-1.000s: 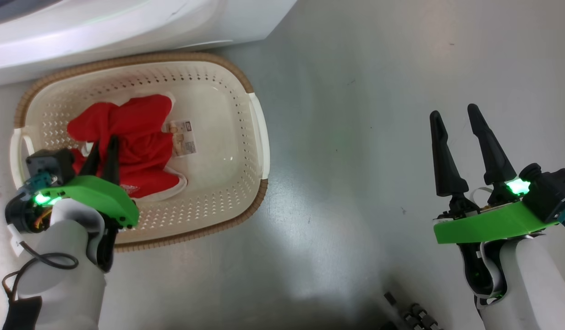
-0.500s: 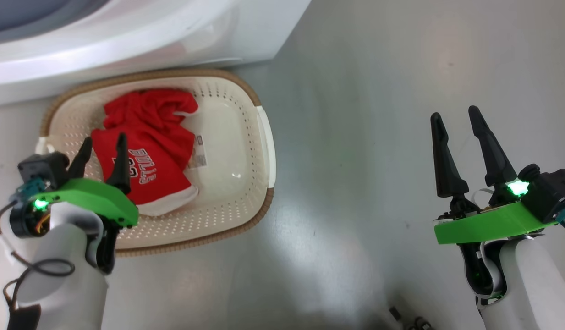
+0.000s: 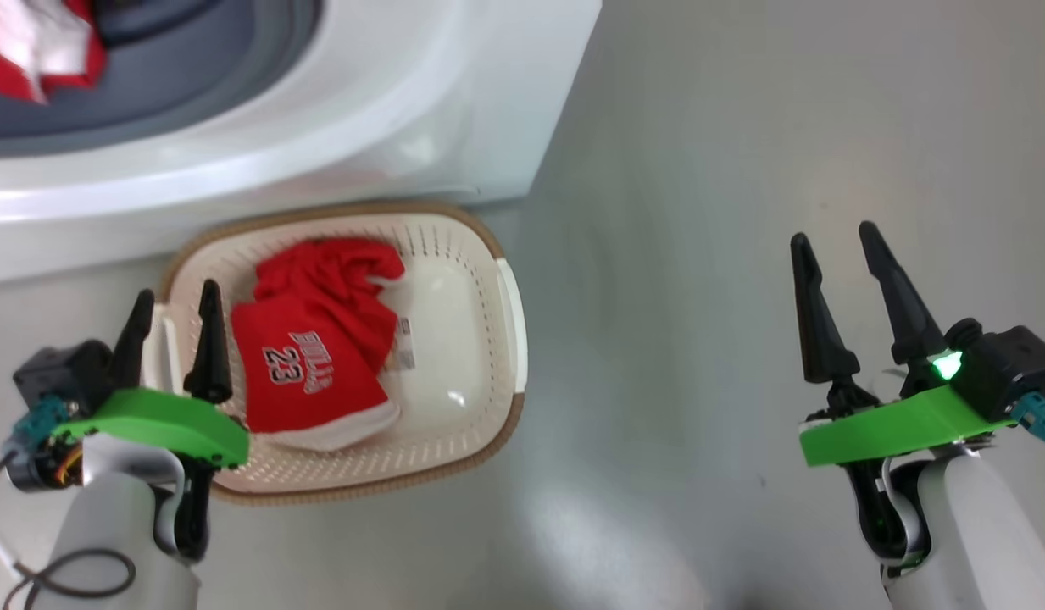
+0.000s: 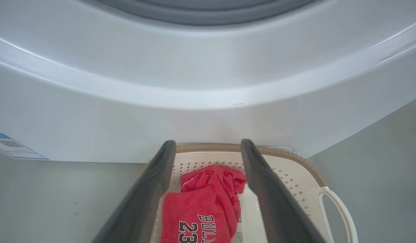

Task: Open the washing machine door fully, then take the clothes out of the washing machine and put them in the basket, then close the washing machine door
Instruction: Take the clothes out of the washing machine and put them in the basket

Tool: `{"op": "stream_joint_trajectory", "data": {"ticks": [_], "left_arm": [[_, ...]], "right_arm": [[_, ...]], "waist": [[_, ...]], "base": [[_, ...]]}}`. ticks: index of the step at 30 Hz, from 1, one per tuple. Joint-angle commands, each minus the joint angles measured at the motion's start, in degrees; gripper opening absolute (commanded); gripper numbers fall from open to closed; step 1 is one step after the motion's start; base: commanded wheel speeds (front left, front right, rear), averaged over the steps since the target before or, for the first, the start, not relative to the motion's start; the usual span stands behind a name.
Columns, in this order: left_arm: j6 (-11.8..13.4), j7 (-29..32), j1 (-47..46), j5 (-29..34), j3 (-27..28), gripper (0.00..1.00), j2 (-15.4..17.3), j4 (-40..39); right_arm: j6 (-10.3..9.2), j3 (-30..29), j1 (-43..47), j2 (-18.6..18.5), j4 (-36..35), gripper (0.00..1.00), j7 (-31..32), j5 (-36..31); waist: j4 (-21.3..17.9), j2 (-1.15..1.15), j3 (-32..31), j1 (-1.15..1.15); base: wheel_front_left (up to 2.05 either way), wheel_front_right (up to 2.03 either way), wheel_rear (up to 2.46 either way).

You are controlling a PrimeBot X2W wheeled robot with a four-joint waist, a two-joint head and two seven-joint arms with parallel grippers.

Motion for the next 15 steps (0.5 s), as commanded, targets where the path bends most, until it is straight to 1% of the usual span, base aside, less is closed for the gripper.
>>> {"op": "stream_joint_trajectory", "data": {"ticks": [1,5,15], "left_arm": [[-0.3,-0.3,2.5,0.5,2.1,1.0,1.5,-2.0],[-0.3,-0.3,5.0,1.0,3.4,1.0,0.6,-5.4],[-0.3,-0.3,13.3,2.9,4.5,1.0,-1.1,-14.5]], "right_arm": [[0.28,1.0,2.0,-0.4,-0.9,1.0,-0.4,-1.0],[0.28,0.8,2.9,-0.4,-0.2,1.0,-0.4,-1.3],[0.28,-0.2,7.5,-0.4,1.2,1.0,-0.4,-1.6]], "waist": [[1.1,0.0,-4.1,0.0],[1.5,0.0,-7.5,0.0],[2.9,0.0,-15.9,0.0]], "base": [[0.0,0.0,0.0],[0.0,0.0,0.0],[0.0,0.0,0.0]]}}
